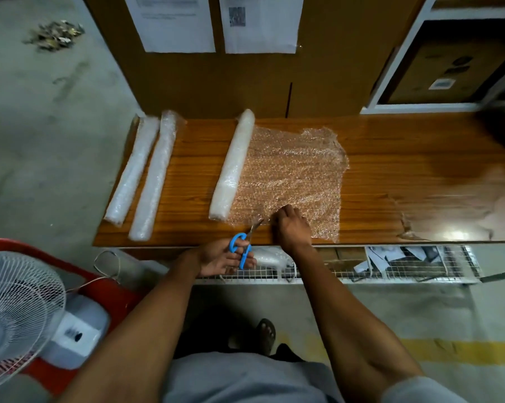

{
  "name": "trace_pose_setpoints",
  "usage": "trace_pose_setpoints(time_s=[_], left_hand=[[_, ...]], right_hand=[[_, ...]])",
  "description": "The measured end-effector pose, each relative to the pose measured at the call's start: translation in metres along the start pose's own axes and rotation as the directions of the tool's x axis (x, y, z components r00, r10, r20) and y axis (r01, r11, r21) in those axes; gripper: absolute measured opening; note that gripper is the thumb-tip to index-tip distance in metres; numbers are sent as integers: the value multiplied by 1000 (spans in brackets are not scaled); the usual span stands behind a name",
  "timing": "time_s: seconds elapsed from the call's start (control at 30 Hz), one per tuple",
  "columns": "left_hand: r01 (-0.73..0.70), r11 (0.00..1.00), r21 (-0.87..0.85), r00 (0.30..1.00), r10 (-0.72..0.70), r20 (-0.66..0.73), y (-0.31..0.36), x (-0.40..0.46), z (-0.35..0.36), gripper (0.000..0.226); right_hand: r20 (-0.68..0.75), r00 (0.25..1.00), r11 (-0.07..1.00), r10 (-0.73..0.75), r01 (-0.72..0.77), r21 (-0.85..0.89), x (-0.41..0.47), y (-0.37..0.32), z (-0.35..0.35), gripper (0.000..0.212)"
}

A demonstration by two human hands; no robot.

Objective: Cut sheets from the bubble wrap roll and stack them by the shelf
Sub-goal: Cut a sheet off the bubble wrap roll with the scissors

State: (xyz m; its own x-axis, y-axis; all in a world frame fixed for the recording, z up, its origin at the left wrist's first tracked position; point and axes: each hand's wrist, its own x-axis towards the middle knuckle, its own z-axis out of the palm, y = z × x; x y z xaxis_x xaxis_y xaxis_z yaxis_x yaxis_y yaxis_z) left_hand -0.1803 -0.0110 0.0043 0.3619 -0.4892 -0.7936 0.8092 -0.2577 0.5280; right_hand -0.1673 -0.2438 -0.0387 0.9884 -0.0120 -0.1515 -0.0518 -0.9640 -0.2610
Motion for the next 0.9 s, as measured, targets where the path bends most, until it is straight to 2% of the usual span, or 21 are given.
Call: trace_pose_setpoints(time_s=[0.17,0.27,0.5,0.57,0.63,0.7,0.8,0.9], left_hand=[[32,998,53,999,-31,-14,-6,-5,-4,57],[33,995,93,997,-26,-78,-3,-7,1,57],[-18,994,107,983,37,-179,0,3,-1,45],[-34,993,110,980,54,-191,1,5,3,40],[-38,991,127,978,63,-197,2,8,6,38],[-46,990,132,975,74,-211,2,11,7,37],[-57,989,137,969,88,-230,3,16,10,37],[-68,987,143,965,102,-243,3,20,13,33]], right_hand=[[13,1000,999,19,-19,28,3,0,-1,30],[13,999,999,33,-34,40,3,-1,0,30],[-112,981,977,156,-136,166,-4,-8,12,32],[-142,975,976,170,-147,160,-4,-9,15,46],[-81,977,971,196,-182,157,0,-10,18,65],[29,975,960,222,-224,168,5,-10,23,76],[137,963,960,231,-249,125,8,-5,34,82],[172,959,964,226,-246,101,10,0,42,83]])
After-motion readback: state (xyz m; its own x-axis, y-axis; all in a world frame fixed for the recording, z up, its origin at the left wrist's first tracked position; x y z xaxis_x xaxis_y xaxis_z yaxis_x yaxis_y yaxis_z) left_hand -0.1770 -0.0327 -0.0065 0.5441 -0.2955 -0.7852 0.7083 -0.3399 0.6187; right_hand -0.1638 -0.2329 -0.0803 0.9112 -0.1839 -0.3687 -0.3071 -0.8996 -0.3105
